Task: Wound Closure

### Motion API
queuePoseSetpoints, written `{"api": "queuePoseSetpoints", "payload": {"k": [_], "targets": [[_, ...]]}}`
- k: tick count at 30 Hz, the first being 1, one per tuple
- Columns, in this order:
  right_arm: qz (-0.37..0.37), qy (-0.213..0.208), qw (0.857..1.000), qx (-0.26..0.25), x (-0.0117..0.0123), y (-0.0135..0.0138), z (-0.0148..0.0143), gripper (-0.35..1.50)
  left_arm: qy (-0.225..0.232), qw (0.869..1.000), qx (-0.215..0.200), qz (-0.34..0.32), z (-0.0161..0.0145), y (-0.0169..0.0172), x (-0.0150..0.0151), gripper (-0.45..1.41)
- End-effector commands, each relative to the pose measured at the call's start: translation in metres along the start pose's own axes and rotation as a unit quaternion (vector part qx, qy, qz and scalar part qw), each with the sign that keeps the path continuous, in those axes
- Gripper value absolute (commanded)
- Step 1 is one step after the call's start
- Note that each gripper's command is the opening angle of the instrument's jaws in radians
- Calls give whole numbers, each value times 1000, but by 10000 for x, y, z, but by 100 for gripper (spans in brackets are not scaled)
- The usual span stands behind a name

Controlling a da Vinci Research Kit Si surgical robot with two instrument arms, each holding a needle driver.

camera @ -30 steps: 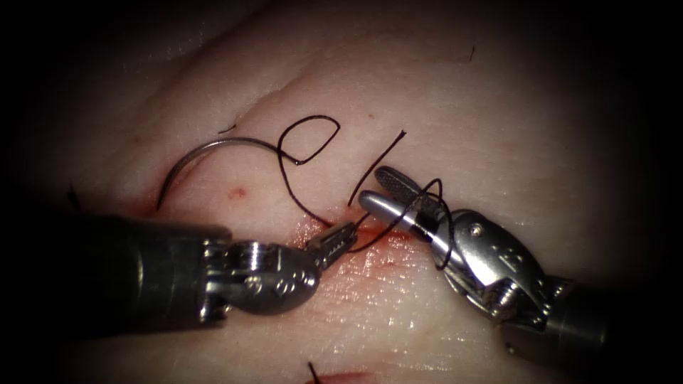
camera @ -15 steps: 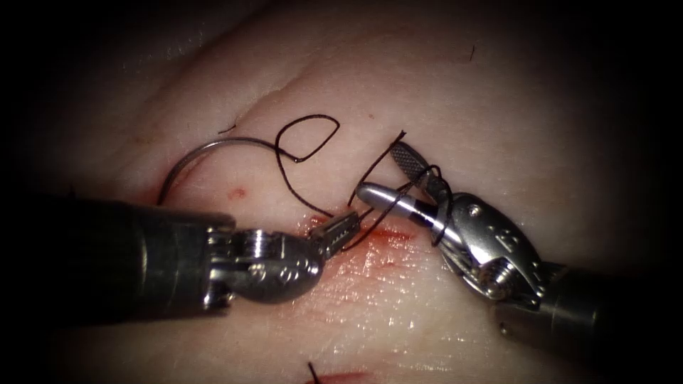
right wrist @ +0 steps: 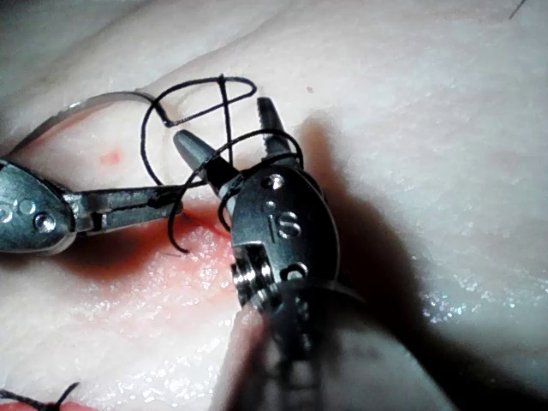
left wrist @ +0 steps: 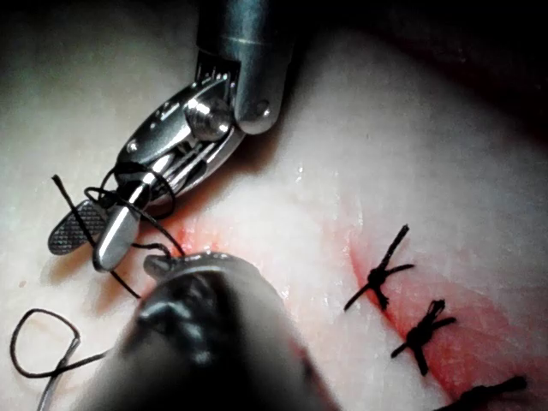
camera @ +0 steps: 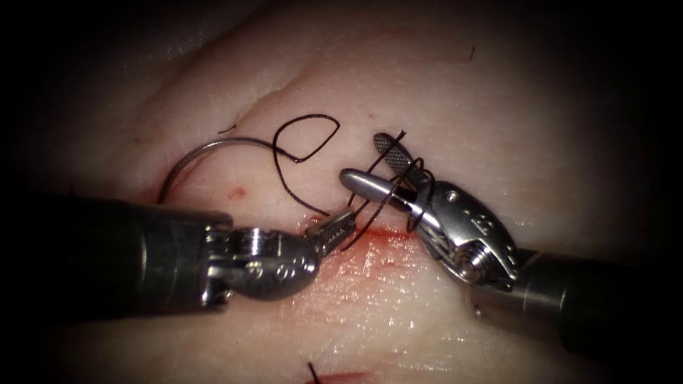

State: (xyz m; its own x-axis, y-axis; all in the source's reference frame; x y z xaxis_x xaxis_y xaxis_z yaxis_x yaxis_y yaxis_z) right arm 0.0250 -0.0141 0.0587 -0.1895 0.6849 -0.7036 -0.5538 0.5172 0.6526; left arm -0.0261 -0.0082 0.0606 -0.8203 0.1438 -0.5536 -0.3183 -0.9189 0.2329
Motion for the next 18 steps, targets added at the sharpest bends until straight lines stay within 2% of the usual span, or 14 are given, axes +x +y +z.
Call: {"api": "queuePoseSetpoints", "payload": {"k": [1,2,9,18], "targets": [[-1,1,1000,2,-2,-1,7,12,1,1000,0,0,7,2,2,-45],[0,2,1000,3,-1,-3,3,-35,1,1000,0,0,7,2,1,-45],[-1,14,999,-31,-2,-16,1,-35,-4,1000,1,0,4,-4,-2,-45],[-12,32,999,-25,-27,-38,-14,-35,-24,1000,1,-9,-9,-40,-25,-45]]}}
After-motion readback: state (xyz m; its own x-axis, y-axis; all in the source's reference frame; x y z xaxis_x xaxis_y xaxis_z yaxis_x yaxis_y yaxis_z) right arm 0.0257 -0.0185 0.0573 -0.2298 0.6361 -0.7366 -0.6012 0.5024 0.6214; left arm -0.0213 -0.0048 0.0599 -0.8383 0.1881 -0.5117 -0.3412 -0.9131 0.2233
